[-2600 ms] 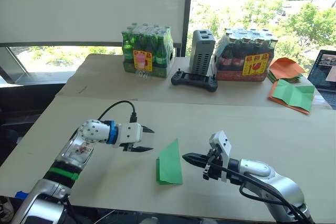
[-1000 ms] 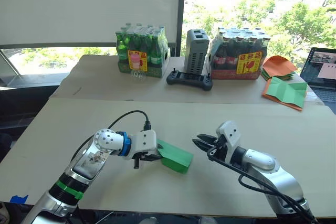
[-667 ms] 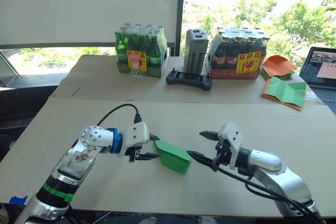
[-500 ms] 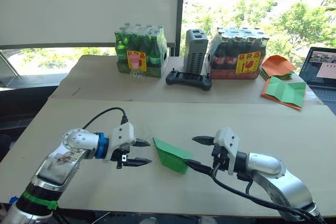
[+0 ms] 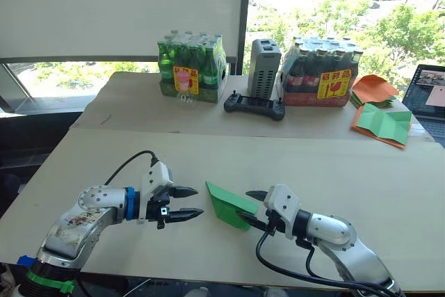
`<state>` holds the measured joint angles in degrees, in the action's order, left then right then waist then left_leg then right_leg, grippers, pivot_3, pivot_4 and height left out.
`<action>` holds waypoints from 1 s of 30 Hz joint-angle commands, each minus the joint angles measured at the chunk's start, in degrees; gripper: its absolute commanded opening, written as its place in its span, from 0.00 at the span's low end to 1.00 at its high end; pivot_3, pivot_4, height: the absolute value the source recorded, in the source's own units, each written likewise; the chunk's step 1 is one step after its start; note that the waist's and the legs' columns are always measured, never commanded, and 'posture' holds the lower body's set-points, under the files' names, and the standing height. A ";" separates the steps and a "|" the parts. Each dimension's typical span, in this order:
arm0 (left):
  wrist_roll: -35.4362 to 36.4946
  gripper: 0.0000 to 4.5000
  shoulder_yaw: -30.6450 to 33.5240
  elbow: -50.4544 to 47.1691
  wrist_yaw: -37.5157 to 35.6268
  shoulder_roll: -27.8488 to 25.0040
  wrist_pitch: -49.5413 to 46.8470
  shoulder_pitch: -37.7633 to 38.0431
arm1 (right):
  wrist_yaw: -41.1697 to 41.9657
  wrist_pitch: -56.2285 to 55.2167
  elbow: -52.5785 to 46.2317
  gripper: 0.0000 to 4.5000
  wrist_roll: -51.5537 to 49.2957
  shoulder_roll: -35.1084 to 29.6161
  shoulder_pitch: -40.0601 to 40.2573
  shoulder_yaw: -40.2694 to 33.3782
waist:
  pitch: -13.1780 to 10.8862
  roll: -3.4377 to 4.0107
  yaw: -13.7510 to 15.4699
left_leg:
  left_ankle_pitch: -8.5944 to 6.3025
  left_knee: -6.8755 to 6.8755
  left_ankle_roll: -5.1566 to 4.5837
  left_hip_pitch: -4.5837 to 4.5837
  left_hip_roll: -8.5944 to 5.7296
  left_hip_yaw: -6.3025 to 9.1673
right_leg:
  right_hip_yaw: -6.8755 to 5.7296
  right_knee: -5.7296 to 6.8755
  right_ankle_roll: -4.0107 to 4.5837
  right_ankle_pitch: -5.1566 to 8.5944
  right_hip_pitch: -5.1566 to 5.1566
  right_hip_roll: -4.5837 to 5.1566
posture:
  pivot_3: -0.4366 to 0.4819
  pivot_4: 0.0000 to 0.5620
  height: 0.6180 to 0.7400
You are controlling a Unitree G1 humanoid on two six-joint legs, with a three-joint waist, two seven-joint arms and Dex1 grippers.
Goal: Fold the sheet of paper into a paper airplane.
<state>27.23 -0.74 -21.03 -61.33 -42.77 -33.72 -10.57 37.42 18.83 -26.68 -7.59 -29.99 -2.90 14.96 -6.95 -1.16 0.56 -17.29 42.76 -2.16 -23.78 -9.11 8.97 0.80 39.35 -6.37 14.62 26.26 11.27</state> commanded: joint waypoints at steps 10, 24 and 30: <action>1.22 0.63 0.64 -1.44 0.88 -0.21 0.46 -0.72 | 3.42 -4.79 1.04 0.00 2.26 -0.95 -1.36 1.19 | 0.00 0.00 -0.04 | 0.00 -0.01 0.00 0.00 0.01 -0.01 | 0.00 0.00 0.00 0.00 0.00 0.00 | 0.48 0.27 0.47; 5.64 0.63 0.72 1.29 -1.28 -0.14 -1.47 -2.27 | 27.30 -35.72 28.24 0.00 1.79 -5.97 -23.33 3.75 | -0.04 -0.01 -0.84 | 0.00 -0.02 0.01 0.00 0.04 0.00 | -0.04 -0.03 0.00 0.00 0.00 -0.02 | 0.48 0.27 0.47; 6.41 0.63 1.48 -0.43 -0.31 -0.19 -2.13 -0.62 | 29.04 -39.19 33.55 0.00 2.39 -4.62 -24.65 3.92 | -0.05 0.00 -1.23 | 0.00 -0.01 0.01 -0.01 0.04 0.00 | -0.02 -0.02 0.01 0.00 0.01 -0.02 | 0.48 0.27 0.47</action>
<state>32.18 -0.58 -19.53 -61.82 -42.58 -35.56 -11.25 66.07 -19.00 7.31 -4.64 -34.66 -26.75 19.56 -7.00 -1.16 -0.67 -17.28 42.76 -2.15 -23.79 -9.07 8.97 0.79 39.35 -6.36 14.63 26.27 11.25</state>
